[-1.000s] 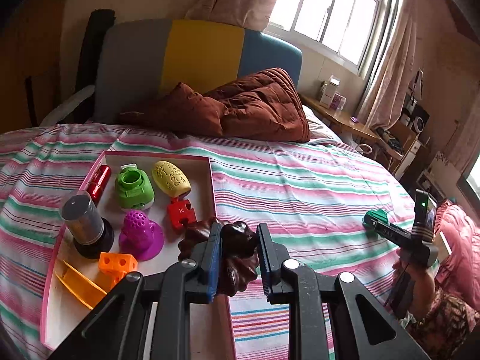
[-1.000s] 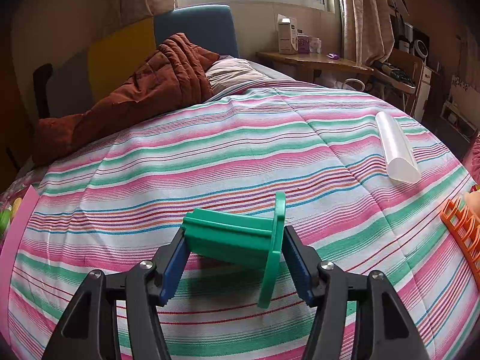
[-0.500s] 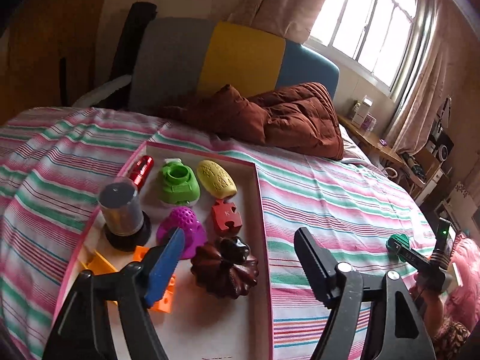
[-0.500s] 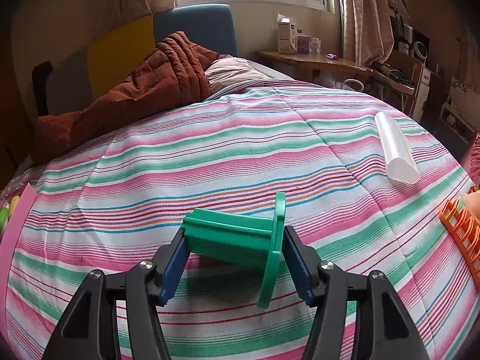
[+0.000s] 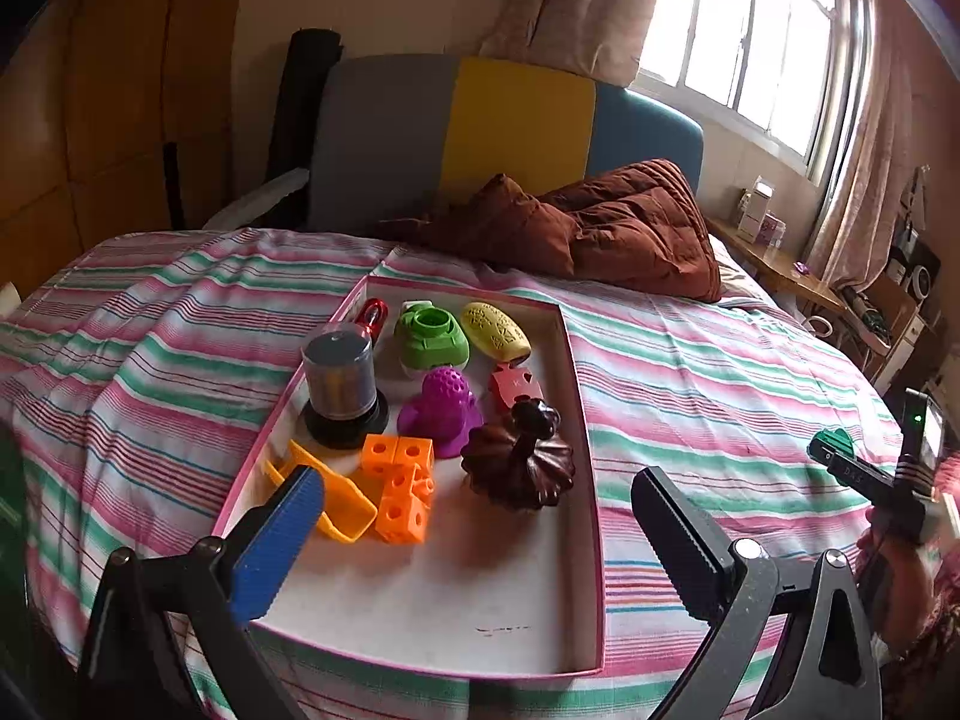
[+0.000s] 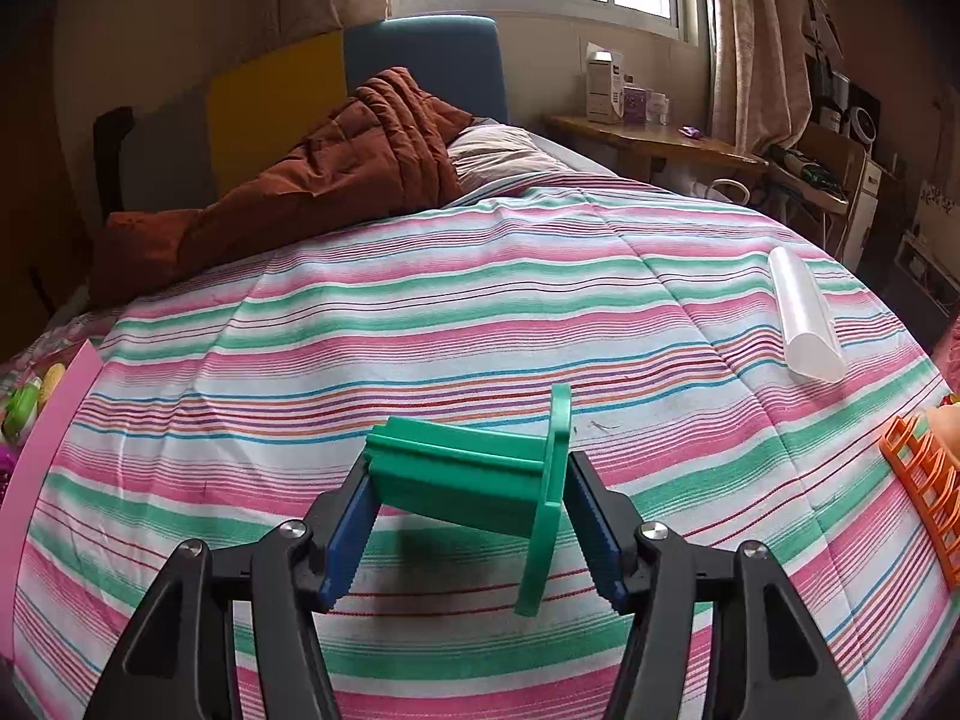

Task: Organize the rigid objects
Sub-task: 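Carry the brown toy into the tray and open the left gripper while the right holds the spool, then carry the green spool into the tray and open the right gripper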

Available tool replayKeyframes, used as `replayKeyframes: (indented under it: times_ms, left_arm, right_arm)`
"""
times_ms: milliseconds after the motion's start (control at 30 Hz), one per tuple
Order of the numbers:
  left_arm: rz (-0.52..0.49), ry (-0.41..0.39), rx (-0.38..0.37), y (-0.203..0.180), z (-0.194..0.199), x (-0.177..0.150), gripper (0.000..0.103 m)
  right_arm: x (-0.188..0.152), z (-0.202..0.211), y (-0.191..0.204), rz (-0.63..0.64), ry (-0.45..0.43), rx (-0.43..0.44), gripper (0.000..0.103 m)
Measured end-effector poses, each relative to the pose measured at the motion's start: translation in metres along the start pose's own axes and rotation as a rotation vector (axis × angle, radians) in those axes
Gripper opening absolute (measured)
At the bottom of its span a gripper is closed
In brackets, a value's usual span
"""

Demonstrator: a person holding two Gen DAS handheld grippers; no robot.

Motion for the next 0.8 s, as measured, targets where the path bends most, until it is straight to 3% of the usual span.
replayKeyframes:
  times_ms: [400,533,800]
  left_arm:
    - [-0.032,-0.001,0.011,-0.004,0.011,-0.009,0.103]
    - [-0.034,-0.02,0.037,0.0,0.018,-0.009,0.103]
    - [-0.051,-0.077,0.175,0.015,0.039,-0.009,0.103]
  right_arm:
    - [-0.013,0.025,0.052,0.089,0.038,0.04,0.062]
    - [-0.016,0.037,0.073,0.095,0.047,0.119,0.062]
    - [-0.02,0.073,0.132,0.135,0.041,0.312,0.062]
Point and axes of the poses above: each gripper's, at about its wrist camera, not at the fingertips, and z roughly against the way its jaws point, y to its left, x to its top, the point moved 1 cm from there along -z, roughly the way its jaws point, and after that the axes turned 5 degrees about -y, right-handed, at the moved point
